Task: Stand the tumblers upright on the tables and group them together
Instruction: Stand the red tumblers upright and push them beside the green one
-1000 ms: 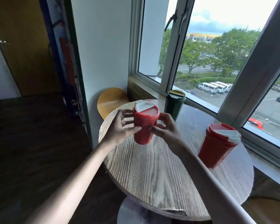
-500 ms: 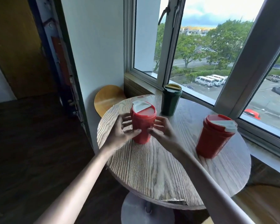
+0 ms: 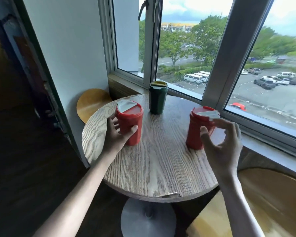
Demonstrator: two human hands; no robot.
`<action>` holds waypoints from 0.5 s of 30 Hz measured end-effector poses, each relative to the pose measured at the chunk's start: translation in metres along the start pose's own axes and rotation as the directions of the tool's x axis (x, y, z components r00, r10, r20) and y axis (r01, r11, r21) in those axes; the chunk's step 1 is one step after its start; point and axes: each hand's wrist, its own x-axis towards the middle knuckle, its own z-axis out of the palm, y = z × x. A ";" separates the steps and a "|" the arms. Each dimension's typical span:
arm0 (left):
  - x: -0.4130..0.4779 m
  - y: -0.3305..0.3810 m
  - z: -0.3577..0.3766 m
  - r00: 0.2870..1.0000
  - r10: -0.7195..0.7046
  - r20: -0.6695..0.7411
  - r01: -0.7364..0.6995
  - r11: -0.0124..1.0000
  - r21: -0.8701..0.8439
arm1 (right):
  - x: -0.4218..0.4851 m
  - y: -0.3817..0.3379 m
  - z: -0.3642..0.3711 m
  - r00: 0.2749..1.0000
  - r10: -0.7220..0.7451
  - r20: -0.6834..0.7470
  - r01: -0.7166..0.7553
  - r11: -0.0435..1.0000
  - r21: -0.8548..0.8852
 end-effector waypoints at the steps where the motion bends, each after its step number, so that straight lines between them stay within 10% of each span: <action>1: -0.001 0.000 0.003 1.000 0.005 -0.013 -0.005 1.000 -0.002 | 0.003 0.007 -0.001 0.999 0.041 -0.014 -0.041 0.999 -0.008; 15: 0.004 0.010 -0.005 1.000 -0.008 -0.024 0.010 0.997 0.079 | 0.019 0.044 0.034 0.956 0.257 0.144 -0.274 0.955 0.116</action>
